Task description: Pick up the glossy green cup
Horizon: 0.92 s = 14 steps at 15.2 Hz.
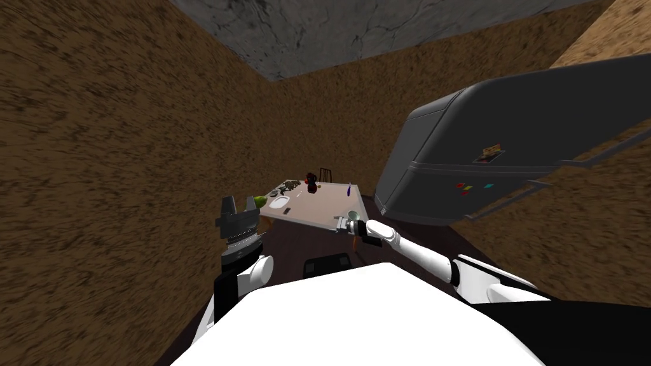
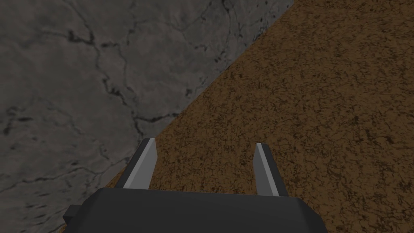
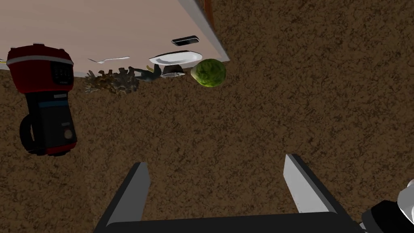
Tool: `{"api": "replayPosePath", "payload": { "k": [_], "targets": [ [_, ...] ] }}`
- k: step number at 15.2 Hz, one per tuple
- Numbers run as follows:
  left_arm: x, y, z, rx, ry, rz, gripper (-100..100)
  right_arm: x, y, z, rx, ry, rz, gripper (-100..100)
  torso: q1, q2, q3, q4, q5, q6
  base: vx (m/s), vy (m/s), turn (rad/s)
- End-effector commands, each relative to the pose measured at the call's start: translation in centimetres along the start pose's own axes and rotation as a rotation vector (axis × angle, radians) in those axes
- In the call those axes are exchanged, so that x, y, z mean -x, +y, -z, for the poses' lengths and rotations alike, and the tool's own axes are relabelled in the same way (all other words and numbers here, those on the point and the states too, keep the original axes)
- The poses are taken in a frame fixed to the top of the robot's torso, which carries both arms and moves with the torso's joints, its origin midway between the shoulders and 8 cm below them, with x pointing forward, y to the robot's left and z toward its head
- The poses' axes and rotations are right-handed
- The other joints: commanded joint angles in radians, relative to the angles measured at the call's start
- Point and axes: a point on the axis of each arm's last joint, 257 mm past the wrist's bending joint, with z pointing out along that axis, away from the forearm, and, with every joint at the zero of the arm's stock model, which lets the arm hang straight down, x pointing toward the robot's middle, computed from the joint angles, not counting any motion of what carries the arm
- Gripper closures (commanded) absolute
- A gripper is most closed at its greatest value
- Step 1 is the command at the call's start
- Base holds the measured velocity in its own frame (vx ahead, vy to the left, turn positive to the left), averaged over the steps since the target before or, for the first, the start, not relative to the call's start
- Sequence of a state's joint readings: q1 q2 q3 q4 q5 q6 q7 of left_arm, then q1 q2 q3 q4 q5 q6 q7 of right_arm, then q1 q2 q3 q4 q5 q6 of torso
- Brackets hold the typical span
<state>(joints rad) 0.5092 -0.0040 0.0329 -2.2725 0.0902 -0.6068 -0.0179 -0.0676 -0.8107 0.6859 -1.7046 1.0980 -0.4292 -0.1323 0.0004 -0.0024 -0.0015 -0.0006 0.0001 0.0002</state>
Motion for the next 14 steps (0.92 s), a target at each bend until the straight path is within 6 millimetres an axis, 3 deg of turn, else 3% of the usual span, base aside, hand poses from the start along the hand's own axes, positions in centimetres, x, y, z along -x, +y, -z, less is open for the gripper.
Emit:
{"api": "replayPosePath", "payload": {
  "k": [1,3,4,6,7,9,10,11,12,14],
  "targets": [
    [0.0,0.0,0.0,0.000,0.000,0.000,0,-2.9,-1.0,0.8,-0.006,0.089,0.057,-100,0.000,0.000,0.000,0.000,0.000,0.000,0.028,0.000,0.066],
    [0.0,0.0,0.0,0.000,0.000,0.000,0,-3.3,-1.1,0.8,-0.007,0.103,0.088,-100,0.000,0.000,0.000,0.000,0.000,0.000,0.024,-0.001,0.061],
    [0.0,0.0,0.0,0.000,0.000,0.000,0,-5.6,-2.3,1.7,-0.014,0.175,0.129,-100,0.000,0.000,0.000,0.000,0.000,0.000,0.023,0.002,0.071],
    [0.0,0.0,0.0,0.000,0.000,0.000,0,-5.9,-2.4,1.7,-0.014,0.187,0.156,-100,0.000,0.000,0.000,0.000,0.000,0.000,0.023,0.000,0.055],
    [0.0,0.0,0.0,0.000,0.000,0.000,0,-8.0,-3.7,2.9,-0.021,0.257,0.195,-100,0.000,0.000,0.000,0.000,0.000,0.000,0.021,0.002,0.081],
    [0.0,0.0,0.0,0.000,0.000,0.000,0,-8.3,-3.8,2.9,-0.021,0.269,0.222,-100,0.000,0.000,0.000,0.000,0.000,0.000,0.022,0.000,0.062],
    [0.0,0.0,0.0,0.000,0.000,0.000,0,-10.4,-5.2,4.3,-0.027,0.341,0.267,-100,0.000,0.000,0.000,0.000,0.000,0.000,0.020,0.003,0.076],
    [0.0,0.0,0.0,0.000,0.000,0.000,0,-10.6,-5.3,4.3,-0.026,0.349,0.287,-100,0.000,0.001,0.000,0.000,0.000,0.000,0.022,0.004,0.075],
    [0.0,0.0,0.0,0.000,0.000,0.000,0,-12.1,-6.4,5.7,-0.029,0.409,0.323,-100,0.000,0.000,0.000,0.000,0.000,0.000,0.027,0.008,0.098],
    [0.0,0.0,0.0,0.000,0.000,0.000,0,-12.6,-6.8,6.0,-0.031,0.427,0.349,-100,0.000,0.000,0.000,0.000,0.000,0.000,0.025,0.003,0.056]
  ]
}}
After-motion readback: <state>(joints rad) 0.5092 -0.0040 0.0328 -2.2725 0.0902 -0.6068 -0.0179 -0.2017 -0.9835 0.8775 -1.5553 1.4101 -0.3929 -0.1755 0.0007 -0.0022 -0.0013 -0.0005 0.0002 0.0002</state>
